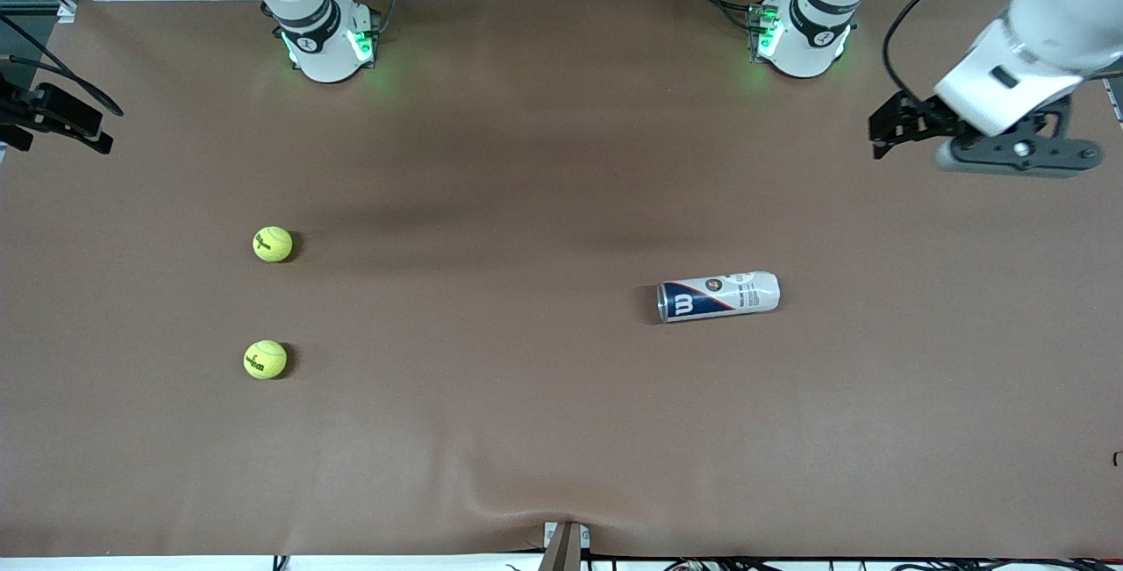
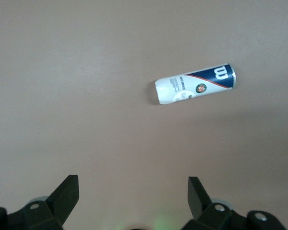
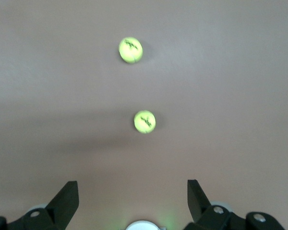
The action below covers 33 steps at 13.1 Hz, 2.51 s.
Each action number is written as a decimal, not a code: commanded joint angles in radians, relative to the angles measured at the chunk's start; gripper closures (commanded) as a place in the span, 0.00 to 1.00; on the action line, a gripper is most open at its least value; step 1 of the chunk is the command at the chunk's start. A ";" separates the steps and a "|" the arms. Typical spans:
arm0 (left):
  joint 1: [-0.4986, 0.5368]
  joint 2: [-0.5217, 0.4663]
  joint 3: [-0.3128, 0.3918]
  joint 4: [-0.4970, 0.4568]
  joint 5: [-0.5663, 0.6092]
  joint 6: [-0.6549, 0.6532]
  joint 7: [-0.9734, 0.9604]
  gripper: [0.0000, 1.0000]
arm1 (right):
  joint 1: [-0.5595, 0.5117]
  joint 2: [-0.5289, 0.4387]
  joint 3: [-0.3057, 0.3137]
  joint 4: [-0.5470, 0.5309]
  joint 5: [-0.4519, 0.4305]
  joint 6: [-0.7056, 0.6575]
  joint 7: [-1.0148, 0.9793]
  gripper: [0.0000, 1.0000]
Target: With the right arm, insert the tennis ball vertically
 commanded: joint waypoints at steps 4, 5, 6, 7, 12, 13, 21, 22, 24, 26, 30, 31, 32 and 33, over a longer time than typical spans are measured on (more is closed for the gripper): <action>-0.053 0.141 -0.043 0.066 0.005 -0.003 0.117 0.00 | -0.047 0.054 -0.025 0.047 -0.255 -0.208 -0.002 0.00; -0.061 0.176 -0.046 0.089 0.007 -0.003 0.129 0.00 | -0.053 0.058 -0.025 0.047 -0.276 -0.228 -0.002 0.00; -0.076 0.210 -0.046 0.098 0.008 -0.001 0.157 0.00 | -0.064 0.060 -0.025 0.047 -0.292 -0.228 -0.007 0.00; -0.083 0.248 -0.046 0.123 0.022 -0.001 0.204 0.00 | -0.081 0.060 -0.025 0.048 -0.301 -0.228 -0.008 0.00; -0.136 0.368 -0.048 0.160 0.158 0.017 0.408 0.00 | -0.087 0.267 -0.023 0.051 -0.791 -0.228 -0.127 0.00; -0.164 0.389 -0.048 0.160 0.210 0.020 0.433 0.00 | -0.095 0.270 -0.023 0.079 -0.797 -0.222 -0.198 0.00; -0.191 0.511 -0.048 0.105 0.387 0.143 0.778 0.00 | -0.040 0.264 -0.014 0.237 -0.296 -0.267 0.233 0.00; -0.216 0.511 -0.048 0.085 0.440 0.144 0.777 0.00 | -0.021 0.268 -0.014 0.237 -0.225 -0.251 0.319 0.00; -0.263 0.517 -0.046 0.056 0.540 0.144 0.771 0.00 | -0.001 0.269 -0.016 0.235 -0.125 -0.158 0.445 0.00; -0.270 0.555 -0.048 0.055 0.577 0.147 0.772 0.00 | -0.016 0.270 -0.016 0.235 -0.082 -0.124 0.450 0.00; -0.274 0.610 -0.046 0.033 0.614 0.198 0.775 0.00 | -0.033 0.275 -0.017 0.226 -0.031 -0.032 0.444 0.00; -0.276 0.612 -0.046 0.008 0.637 0.219 0.768 0.00 | -0.027 0.275 -0.017 0.223 -0.031 -0.020 0.444 0.00; -0.276 0.615 -0.048 -0.009 0.660 0.229 0.759 0.00 | -0.024 0.273 -0.017 0.213 -0.031 -0.017 0.444 0.00; -0.276 0.618 -0.046 -0.023 0.663 0.247 0.755 0.00 | -0.027 0.270 -0.016 0.209 -0.030 -0.009 0.444 0.00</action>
